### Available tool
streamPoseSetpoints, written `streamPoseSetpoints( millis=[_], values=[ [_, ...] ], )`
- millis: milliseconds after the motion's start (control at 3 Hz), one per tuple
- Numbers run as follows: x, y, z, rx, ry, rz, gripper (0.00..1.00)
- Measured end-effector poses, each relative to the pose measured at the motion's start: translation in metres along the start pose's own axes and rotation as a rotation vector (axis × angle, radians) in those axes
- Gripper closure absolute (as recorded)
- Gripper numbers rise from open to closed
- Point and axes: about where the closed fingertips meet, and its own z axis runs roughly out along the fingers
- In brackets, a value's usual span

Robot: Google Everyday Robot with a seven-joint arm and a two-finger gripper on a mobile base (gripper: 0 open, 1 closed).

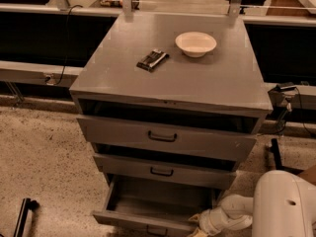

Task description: Open bottom drawer

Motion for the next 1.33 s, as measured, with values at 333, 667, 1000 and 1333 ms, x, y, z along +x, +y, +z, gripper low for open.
streamPoseSetpoints(
  millis=[333, 667, 1000, 1333],
  values=[
    [-0.011, 0.018, -0.01, -0.018, 0.012, -0.02, 0.51],
    [-0.039, 0.045, -0.03, -0.049, -0.007, -0.096, 0.32],
    [-0.04, 0.048, -0.029, -0.054, -0.007, -0.094, 0.09],
    [-0.04, 0.049, -0.028, -0.057, -0.008, -0.094, 0.0]
  ],
)
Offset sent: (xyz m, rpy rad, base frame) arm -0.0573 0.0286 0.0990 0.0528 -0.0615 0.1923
